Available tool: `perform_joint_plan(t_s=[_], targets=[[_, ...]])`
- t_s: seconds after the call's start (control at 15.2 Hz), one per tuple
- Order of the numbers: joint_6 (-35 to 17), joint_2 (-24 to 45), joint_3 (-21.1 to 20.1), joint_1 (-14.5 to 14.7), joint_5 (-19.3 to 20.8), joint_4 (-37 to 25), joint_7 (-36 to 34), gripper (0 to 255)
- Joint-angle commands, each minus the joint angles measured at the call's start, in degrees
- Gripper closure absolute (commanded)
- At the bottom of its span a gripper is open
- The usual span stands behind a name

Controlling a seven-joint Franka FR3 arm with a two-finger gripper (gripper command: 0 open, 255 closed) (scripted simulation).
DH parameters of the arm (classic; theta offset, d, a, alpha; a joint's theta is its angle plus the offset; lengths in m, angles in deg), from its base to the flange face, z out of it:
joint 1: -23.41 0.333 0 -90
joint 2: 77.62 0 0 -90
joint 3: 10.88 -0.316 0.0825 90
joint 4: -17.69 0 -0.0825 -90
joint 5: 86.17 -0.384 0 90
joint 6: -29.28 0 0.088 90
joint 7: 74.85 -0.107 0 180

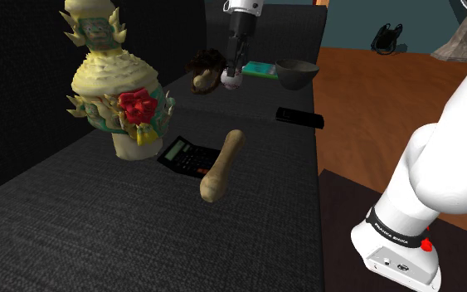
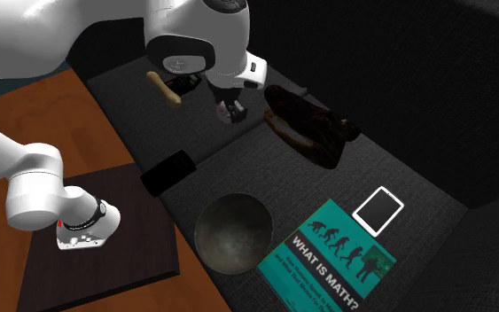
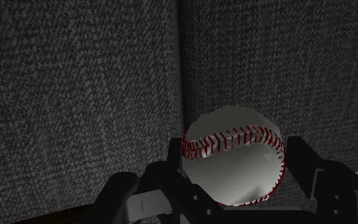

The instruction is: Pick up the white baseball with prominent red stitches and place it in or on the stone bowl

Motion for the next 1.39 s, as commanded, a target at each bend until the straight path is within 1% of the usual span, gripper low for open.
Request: perform_joint_plan(t_s=[0.0, 0.59, 1.12, 1.19, 1.32], targets=[[1.6, 0.3, 0.1, -0.1, 0.0, -1.9, -0.3, 255], [8.7, 1.7, 0.3, -0.2, -0.1, -10.5, -1.8, 255], [15.5, 4.1, 0.6, -0.5, -0.7, -19.8, -3.0, 255], [15.6, 4.2, 0.6, -0.5, -0.7, -20.0, -3.1, 255], [16.4, 3.7, 1.9, -1.9, -0.6, -19.6, -0.4, 255]])
